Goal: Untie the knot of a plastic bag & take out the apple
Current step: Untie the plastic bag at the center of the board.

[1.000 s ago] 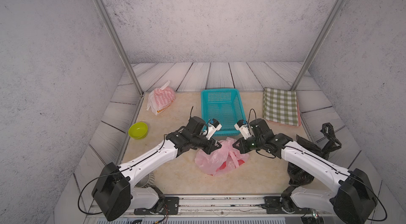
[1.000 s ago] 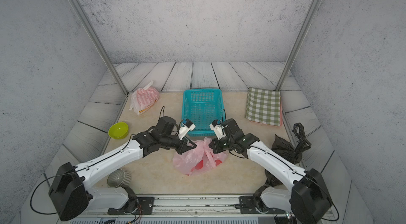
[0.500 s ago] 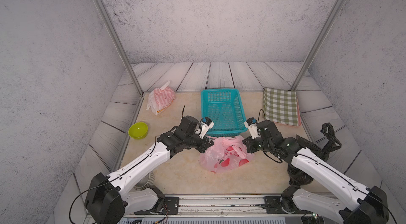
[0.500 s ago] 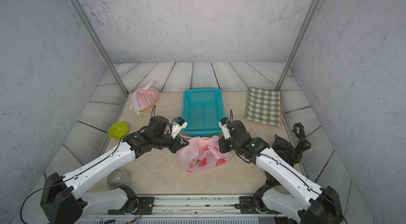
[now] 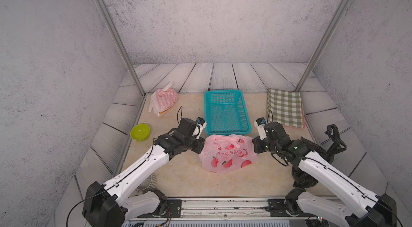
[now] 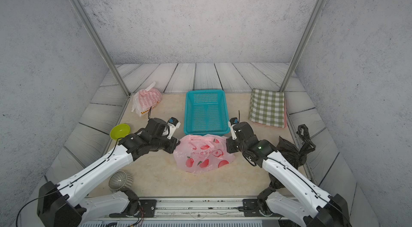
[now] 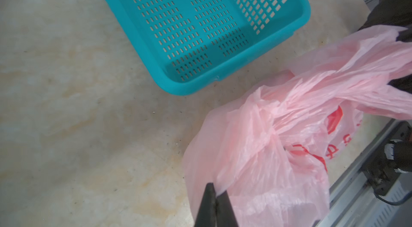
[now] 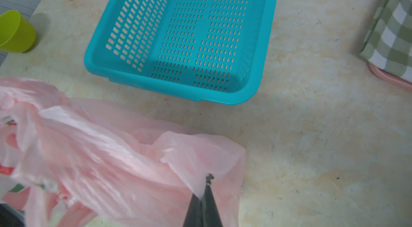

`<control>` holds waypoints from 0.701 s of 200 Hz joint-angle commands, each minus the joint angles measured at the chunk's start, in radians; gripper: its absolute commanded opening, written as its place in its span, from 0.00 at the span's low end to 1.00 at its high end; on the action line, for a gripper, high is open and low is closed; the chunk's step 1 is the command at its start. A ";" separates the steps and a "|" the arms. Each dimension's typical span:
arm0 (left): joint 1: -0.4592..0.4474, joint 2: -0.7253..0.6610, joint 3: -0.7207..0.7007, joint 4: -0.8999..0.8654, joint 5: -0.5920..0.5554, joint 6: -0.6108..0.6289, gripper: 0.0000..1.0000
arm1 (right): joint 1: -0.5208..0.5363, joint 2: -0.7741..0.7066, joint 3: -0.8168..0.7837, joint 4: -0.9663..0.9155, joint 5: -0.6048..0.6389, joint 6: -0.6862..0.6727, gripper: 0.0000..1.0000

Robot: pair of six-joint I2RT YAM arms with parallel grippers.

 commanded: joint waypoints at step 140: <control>0.127 -0.097 0.001 -0.079 -0.084 0.002 0.00 | -0.266 -0.086 0.000 -0.061 -0.045 0.041 0.00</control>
